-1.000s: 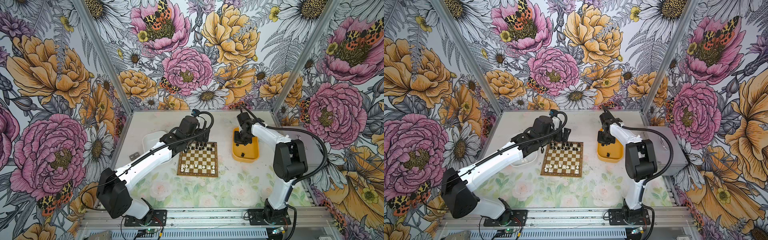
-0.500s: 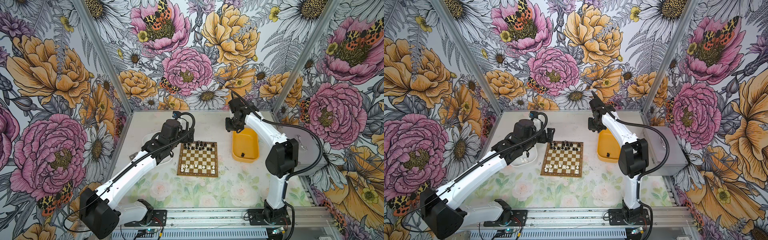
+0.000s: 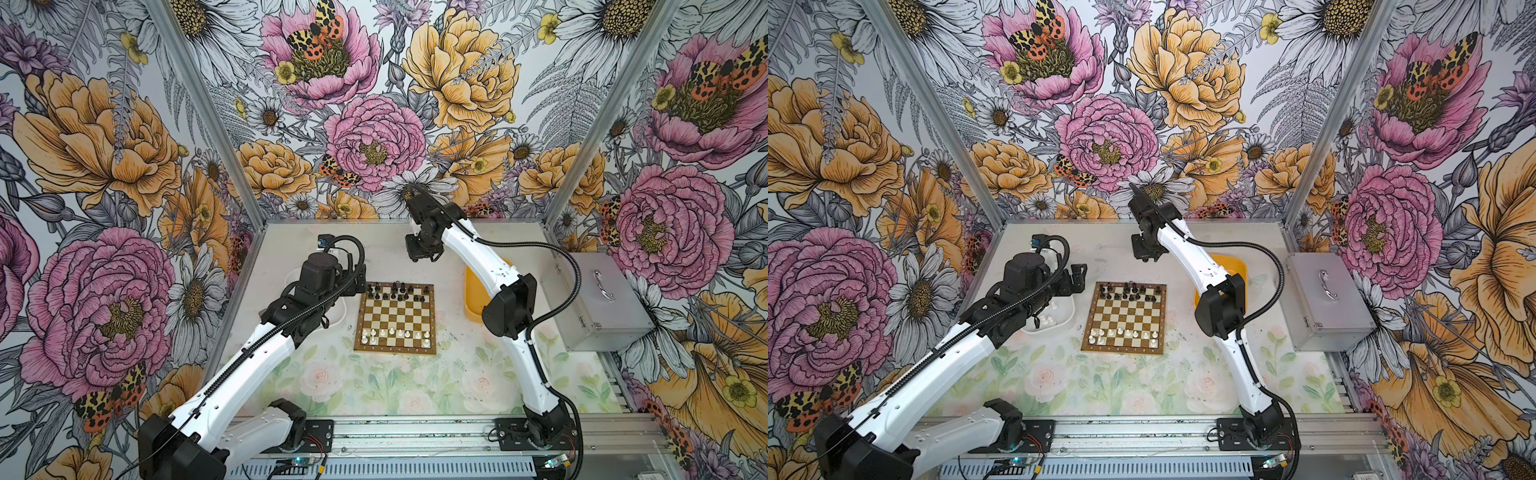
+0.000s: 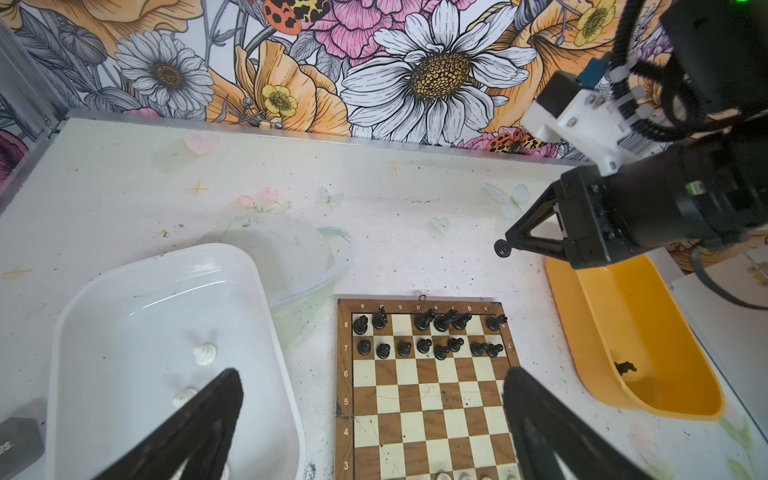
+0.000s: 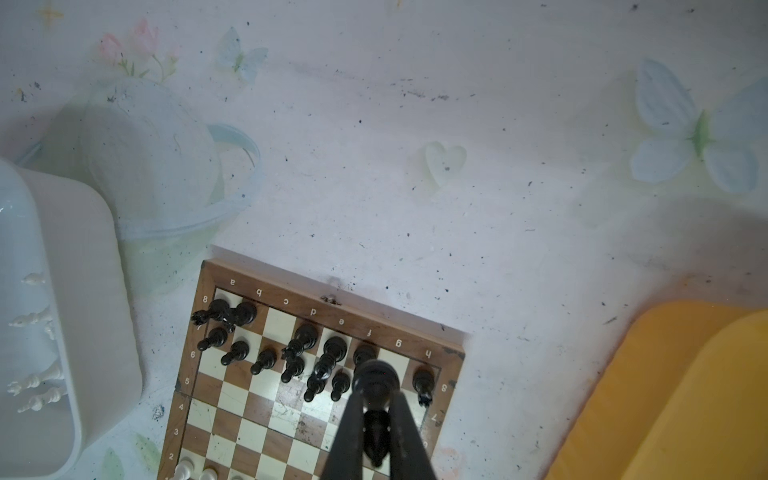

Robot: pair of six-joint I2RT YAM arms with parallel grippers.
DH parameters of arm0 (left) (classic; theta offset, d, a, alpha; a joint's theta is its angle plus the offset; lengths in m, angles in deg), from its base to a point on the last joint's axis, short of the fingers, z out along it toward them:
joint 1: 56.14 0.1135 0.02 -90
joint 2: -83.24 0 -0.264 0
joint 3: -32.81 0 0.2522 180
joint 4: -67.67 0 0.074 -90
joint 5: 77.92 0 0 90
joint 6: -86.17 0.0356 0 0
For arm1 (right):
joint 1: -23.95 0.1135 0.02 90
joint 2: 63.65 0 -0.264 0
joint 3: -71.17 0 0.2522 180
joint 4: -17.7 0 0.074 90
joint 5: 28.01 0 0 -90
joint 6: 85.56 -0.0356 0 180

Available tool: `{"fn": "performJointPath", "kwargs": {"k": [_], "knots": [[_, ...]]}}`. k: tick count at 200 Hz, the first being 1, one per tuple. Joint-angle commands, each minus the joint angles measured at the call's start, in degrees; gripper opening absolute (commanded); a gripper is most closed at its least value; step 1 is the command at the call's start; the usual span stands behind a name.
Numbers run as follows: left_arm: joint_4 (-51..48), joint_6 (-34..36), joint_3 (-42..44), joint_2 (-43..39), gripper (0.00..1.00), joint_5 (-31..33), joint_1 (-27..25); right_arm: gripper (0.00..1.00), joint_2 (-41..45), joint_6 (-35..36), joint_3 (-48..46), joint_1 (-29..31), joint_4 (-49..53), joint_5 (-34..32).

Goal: Set up the chess pieces on the board
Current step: 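Lower the black pawn onto its square in the black pawn row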

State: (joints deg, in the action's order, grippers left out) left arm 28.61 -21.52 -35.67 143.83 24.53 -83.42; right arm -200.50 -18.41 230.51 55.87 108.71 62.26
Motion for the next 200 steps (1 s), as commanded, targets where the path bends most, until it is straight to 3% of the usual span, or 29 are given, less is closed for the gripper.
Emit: {"fn": "performJointPath", "kwargs": {"k": [1, 84, 200], "knots": [[-0.04, -0.54, 0.99, -1.28, 0.99, -1.75, 1.03, 0.07, -2.11, 0.35, 2.82, 2.22, 1.68, 0.40], [-0.72, 0.65, 2.82, -5.24, 0.99, -4.75, 4.76, 0.08, -6.82, -0.39, 5.59, 7.22, -1.61, 1.82], [-0.83, 1.27, 4.13, -6.89, 0.99, -7.52, 7.78, 0.08, -11.06, -0.70, 5.85, 8.42, -3.95, 3.56]]}}
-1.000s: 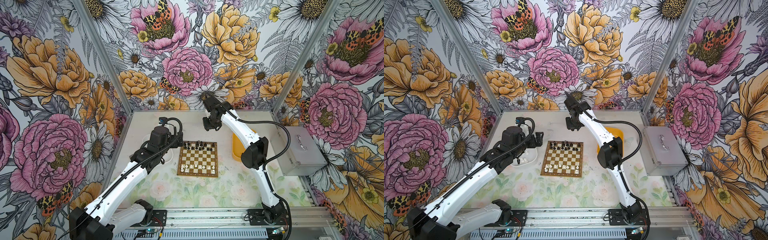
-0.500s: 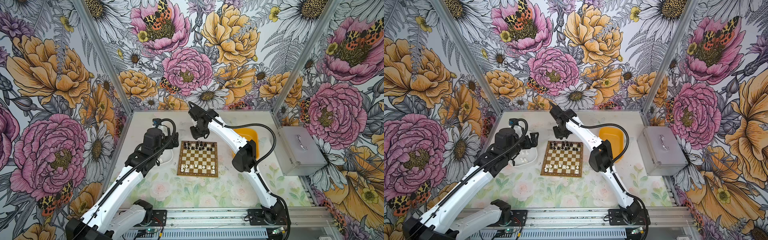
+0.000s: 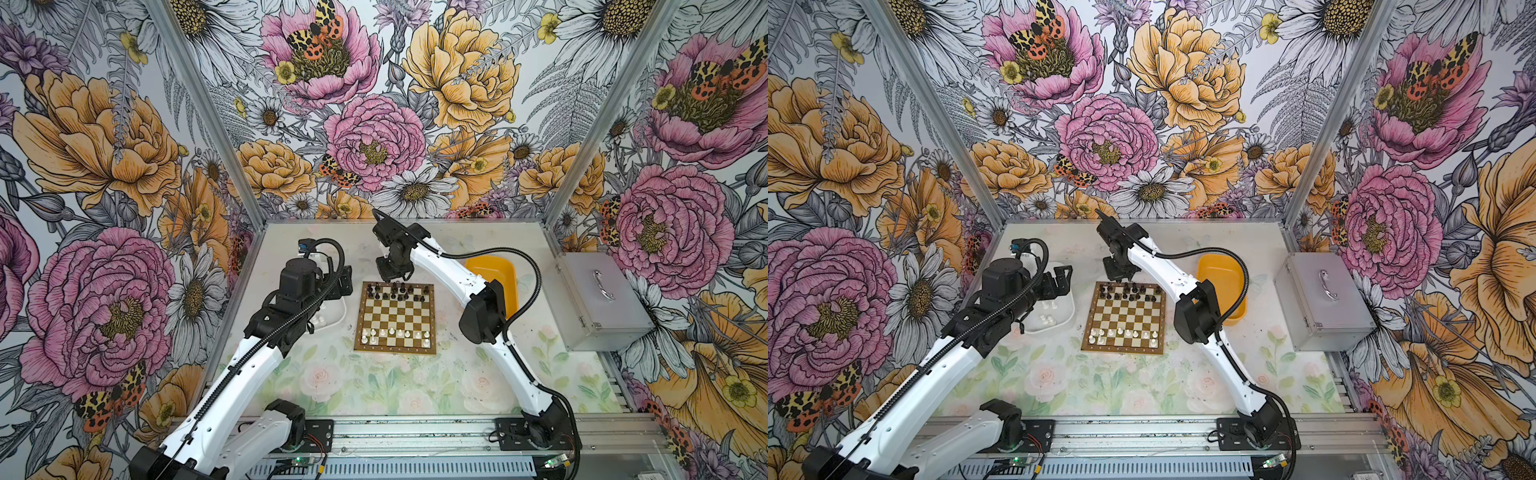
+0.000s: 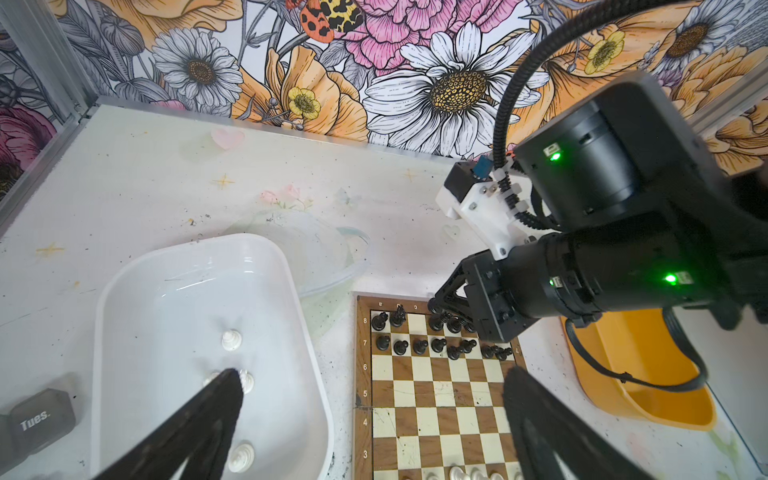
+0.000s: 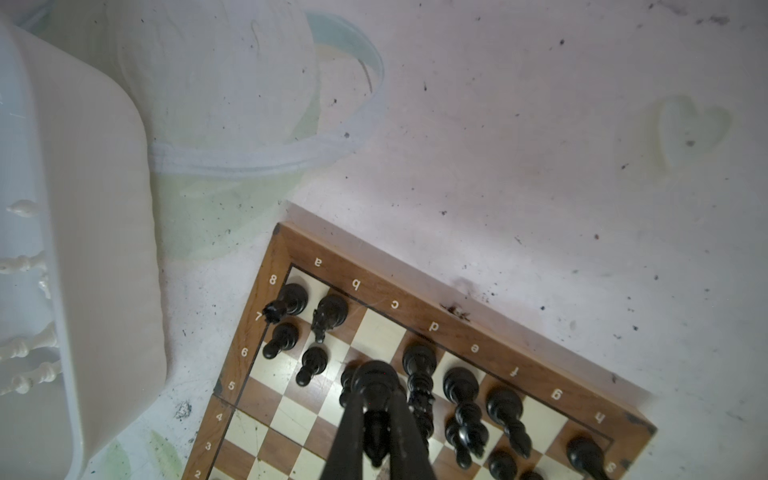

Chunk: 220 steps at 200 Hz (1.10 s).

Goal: Set up the chess pieces on the board
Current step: 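Lower the black pawn onto its square in the black pawn row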

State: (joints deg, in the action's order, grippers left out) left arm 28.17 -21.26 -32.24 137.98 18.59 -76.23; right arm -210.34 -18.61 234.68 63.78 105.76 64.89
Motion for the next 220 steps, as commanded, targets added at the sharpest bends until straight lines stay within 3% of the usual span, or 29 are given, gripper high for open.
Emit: {"fn": "performJointPath", "kwargs": {"k": [1, 220], "knots": [[-0.38, 1.05, 0.72, -1.03, 0.99, -1.62, 0.63, 0.08, -1.27, -0.51, 1.68, 0.51, -1.00, 0.95], [-0.37, 0.27, -0.37, 0.16, 0.99, -2.02, 1.02, 0.09, -4.57, 0.59, 1.95, 0.33, -1.54, 2.37]]}}
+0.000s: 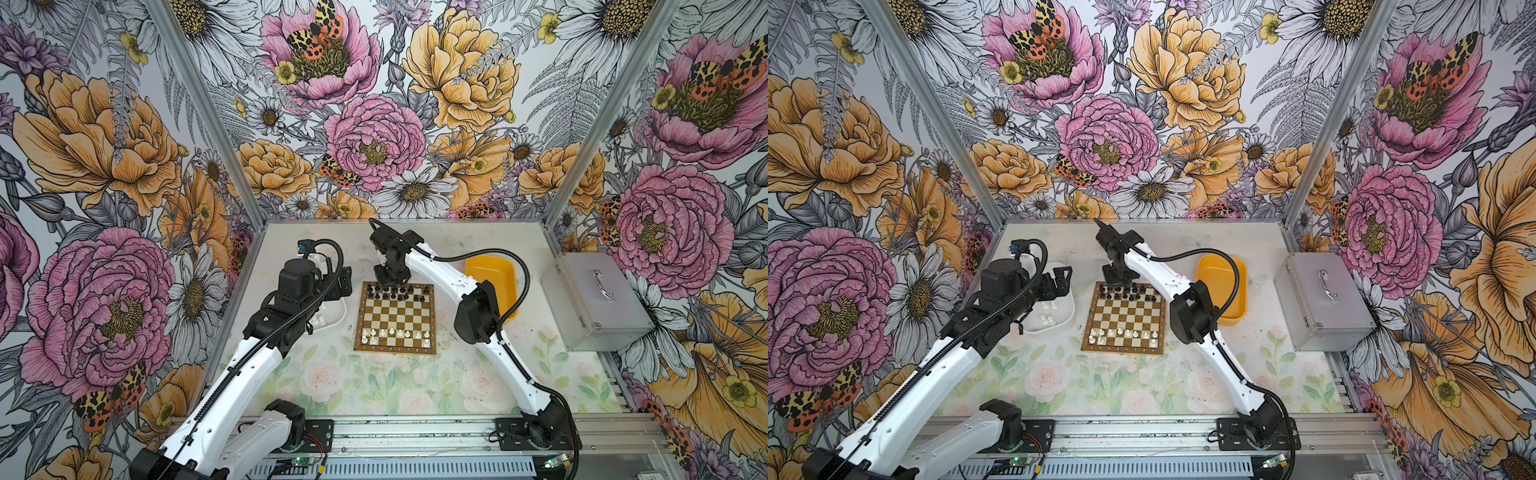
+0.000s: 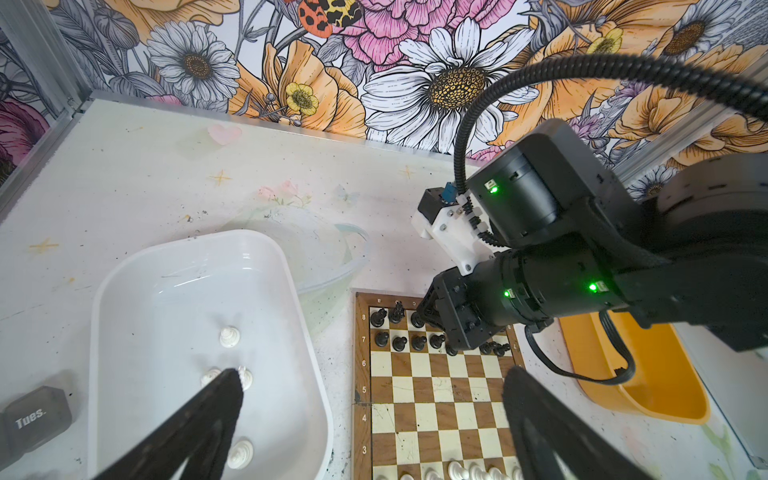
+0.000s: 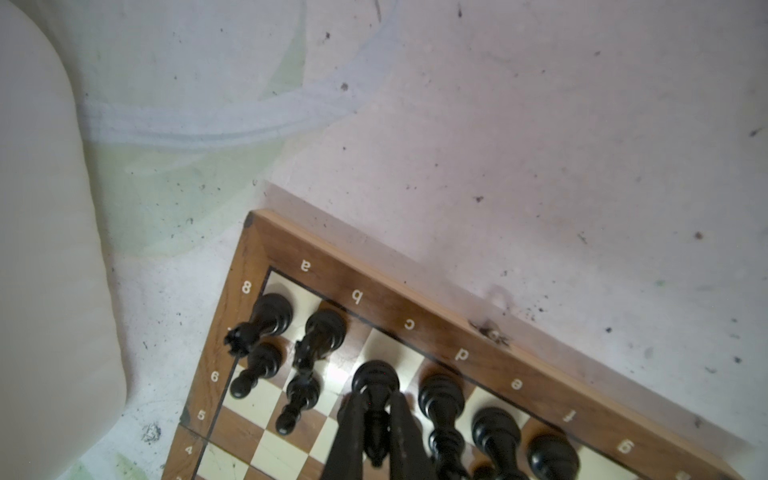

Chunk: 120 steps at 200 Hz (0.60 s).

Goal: Set up the chess pieces on the board
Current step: 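Lower the black pawn onto its square in the black pawn row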

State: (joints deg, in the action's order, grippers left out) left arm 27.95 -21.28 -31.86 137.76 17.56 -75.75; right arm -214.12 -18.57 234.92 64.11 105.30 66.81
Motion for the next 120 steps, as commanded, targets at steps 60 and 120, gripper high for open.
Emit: {"fn": "performJointPath", "kwargs": {"k": [60, 120], "knots": [[0.02, -0.19, -0.85, 0.67, 0.99, -0.84, 0.41, 0.10, -1.14, 0.85, 1.71, -0.17, -1.08, 0.27], [0.03, -0.47, -0.58, 0.56, 0.99, -0.81, 0.60, 0.10, -1.49, 0.94, 1.70, -0.33, -0.99, 0.32]]}}
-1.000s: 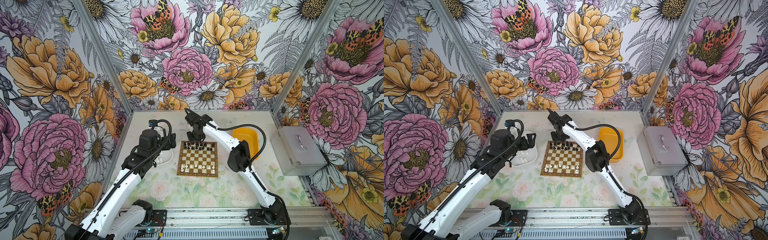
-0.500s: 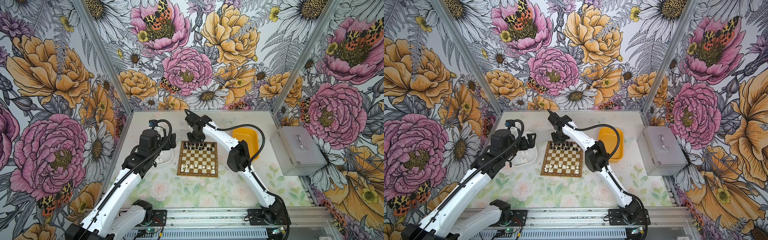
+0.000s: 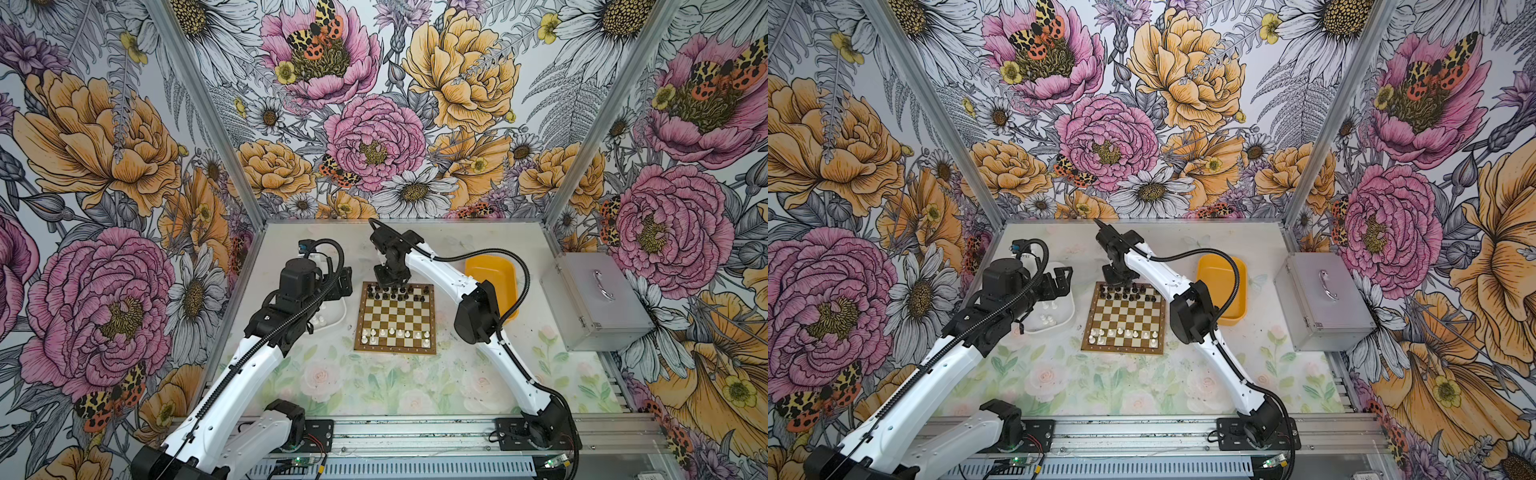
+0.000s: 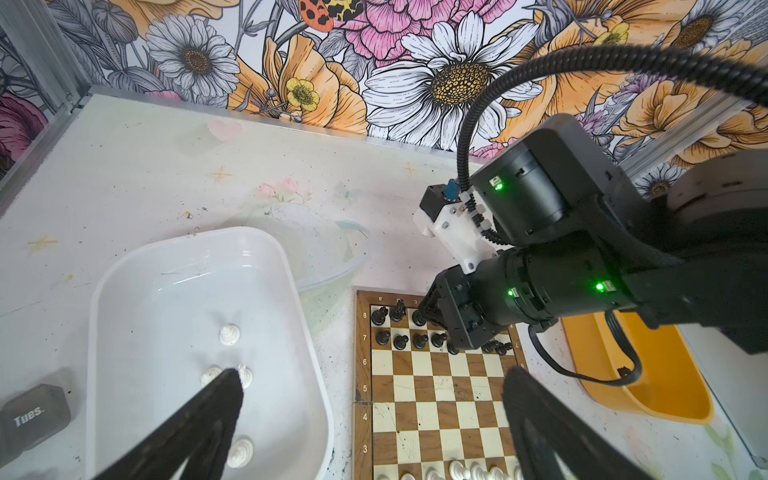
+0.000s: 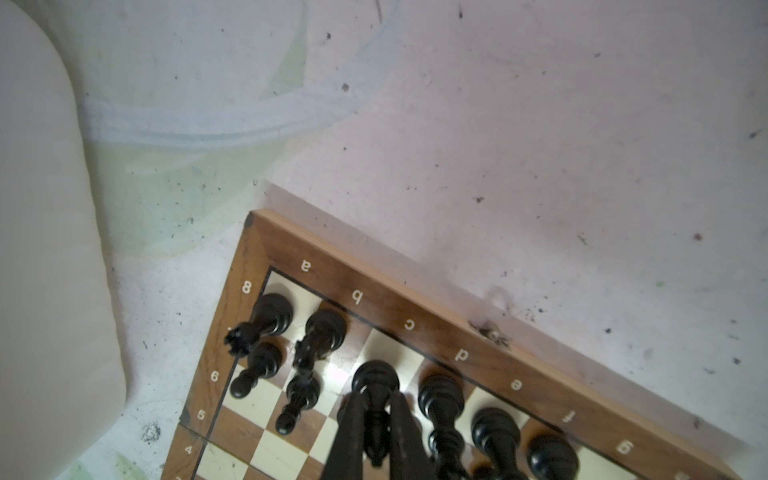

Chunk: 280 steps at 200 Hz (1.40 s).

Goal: Set up the chess pieces on the board
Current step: 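Lower the black pawn onto its square in the black pawn row, then open the right gripper and move it back over the yellow tub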

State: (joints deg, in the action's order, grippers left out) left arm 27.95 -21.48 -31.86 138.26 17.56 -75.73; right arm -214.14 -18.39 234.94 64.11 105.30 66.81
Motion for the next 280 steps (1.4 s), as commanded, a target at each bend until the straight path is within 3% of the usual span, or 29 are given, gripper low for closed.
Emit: {"fn": "performJointPath", "kwargs": {"k": [1, 280], "knots": [[0.03, -0.28, -0.54, 0.07, 0.99, -0.81, 0.55, 0.10, -1.47, 0.72, 1.68, -0.34, -1.03, 0.30], [0.38, 1.40, -1.72, 0.49, 0.99, -1.61, 1.84, 0.27, -1.32, 1.88, 6.08, -0.66, -2.40, -1.16]]}}
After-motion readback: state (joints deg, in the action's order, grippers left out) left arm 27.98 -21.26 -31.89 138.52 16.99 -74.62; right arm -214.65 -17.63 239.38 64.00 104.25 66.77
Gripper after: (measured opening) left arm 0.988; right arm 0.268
